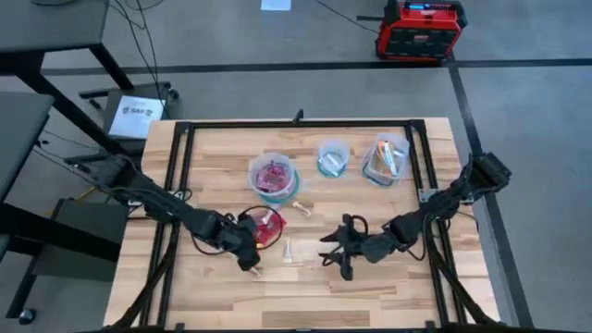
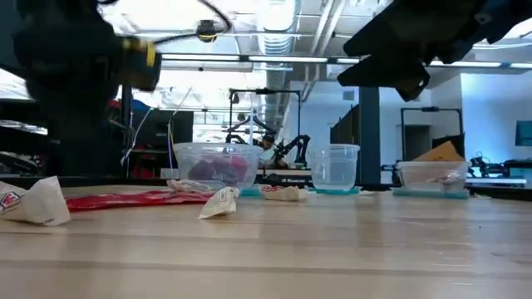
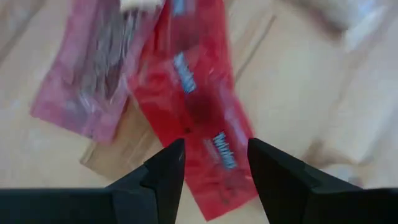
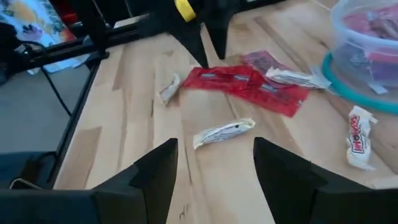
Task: Sort candy
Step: Put the red candy into the big round transparent bin
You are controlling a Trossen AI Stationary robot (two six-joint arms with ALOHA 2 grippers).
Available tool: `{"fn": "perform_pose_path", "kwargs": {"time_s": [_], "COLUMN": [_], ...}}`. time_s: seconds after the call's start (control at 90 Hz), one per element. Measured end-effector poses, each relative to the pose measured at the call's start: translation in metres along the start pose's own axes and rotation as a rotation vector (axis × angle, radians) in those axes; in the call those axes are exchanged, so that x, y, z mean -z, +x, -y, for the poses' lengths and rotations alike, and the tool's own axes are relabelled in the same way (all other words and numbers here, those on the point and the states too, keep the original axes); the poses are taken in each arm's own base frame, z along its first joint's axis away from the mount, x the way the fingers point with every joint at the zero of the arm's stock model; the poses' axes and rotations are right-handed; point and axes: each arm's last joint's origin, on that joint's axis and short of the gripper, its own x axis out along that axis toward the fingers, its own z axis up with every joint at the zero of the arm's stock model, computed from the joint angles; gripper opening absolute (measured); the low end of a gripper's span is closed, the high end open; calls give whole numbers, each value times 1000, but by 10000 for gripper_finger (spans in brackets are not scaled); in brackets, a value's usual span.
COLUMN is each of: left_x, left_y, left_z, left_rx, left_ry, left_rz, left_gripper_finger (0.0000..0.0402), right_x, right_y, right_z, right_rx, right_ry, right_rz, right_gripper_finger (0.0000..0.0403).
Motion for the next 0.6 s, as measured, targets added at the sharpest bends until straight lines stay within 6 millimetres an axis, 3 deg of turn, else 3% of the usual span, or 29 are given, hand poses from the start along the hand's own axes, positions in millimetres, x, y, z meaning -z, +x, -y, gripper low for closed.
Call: {"fn": "perform_pose_path", "kwargs": {"time_s": [0.322,0.4,0.511,0.6], "left_x": [-1,0,-1,-4], "left_y": [36,41,42,35], "left_z": [6,5,5,6], "left_rx": [16,19,38,54], "left_ry": [25,48,86,93], "left_rz": [-42,-87,-101,-82], "left_gripper_finger": [153,116,26,11], "right_x": [1,1,1,1], "right_y": [0,0,1,1], "right_z": [1,1,2,3], "right_rx": [6,10,16,22], "right_ry": [-13,-17,-15,-18], "right_rz": [-10,-15,-15,-23], "right_gripper_finger": [194,194,194,194]}}
